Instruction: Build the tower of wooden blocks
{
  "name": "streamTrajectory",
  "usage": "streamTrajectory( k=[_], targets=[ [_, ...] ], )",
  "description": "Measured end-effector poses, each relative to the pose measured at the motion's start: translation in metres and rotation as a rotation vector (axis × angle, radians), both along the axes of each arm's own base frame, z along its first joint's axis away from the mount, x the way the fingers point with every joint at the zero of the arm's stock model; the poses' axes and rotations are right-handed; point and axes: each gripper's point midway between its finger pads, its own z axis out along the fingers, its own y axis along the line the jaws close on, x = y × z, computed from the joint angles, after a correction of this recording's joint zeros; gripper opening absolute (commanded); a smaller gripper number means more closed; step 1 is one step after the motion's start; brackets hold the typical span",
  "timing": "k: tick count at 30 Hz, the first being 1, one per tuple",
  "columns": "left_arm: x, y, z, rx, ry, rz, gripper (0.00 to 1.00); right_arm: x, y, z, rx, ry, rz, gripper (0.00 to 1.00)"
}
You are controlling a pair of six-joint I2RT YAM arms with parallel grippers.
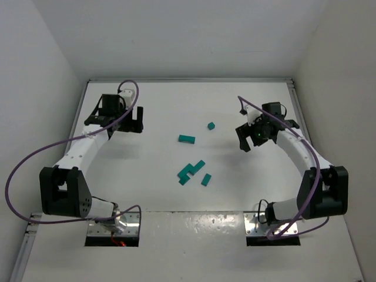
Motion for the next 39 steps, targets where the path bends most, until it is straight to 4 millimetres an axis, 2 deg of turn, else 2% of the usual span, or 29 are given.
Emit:
streamTrajectory(
  k=[2, 5, 10, 13, 16, 19, 21, 25, 31, 35, 39],
  targets=[
    [-0.001, -0.005, 0.0, -0.008, 0.001, -0.038, 1.0, 0.007, 0.004, 0.001, -0.007, 0.003, 0.025, 0.96],
    [-0.007, -0.01, -0.004, -0.019, 0.025, -0.083, 1.0, 0.031, 0.021, 0.008, -0.032, -0.023, 0.106, 0.96],
    [-0.007, -0.009, -0.015, -0.033, 0.076, -0.105, 1.0, 0.076, 0.076, 0.028, -0.043, -0.094, 0.325, 0.97],
    [-0.009, -0.004, -0.019, -0.04, 0.094, -0.099, 1.0, 0.099, 0.108, 0.036, -0.025, -0.128, 0.455, 0.95],
    [-0.007, 0.0, -0.017, -0.054, 0.097, -0.094, 1.0, 0.119, 0.135, 0.034, 0.01, -0.128, 0.537, 0.95],
    [-0.003, 0.002, -0.015, -0.064, 0.09, -0.096, 1.0, 0.13, 0.155, 0.025, 0.052, -0.108, 0.588, 0.99],
    [-0.003, 0.004, -0.017, -0.067, 0.095, -0.095, 1.0, 0.129, 0.165, 0.014, 0.07, -0.086, 0.617, 1.0],
    [0.0, 0.013, -0.023, -0.08, 0.114, -0.077, 1.0, 0.111, 0.19, -0.006, 0.085, -0.033, 0.704, 1.0],
    [0.004, 0.03, -0.028, -0.128, 0.131, -0.044, 1.0, 0.089, 0.23, -0.023, 0.087, 0.002, 0.808, 1.0],
    [0.01, 0.035, -0.029, -0.157, 0.136, -0.034, 1.0, 0.085, 0.236, -0.037, 0.07, 0.023, 0.816, 1.0],
    [0.01, 0.037, -0.034, -0.176, 0.15, -0.028, 1.0, 0.089, 0.237, -0.042, 0.046, 0.012, 0.813, 1.0]
  ],
)
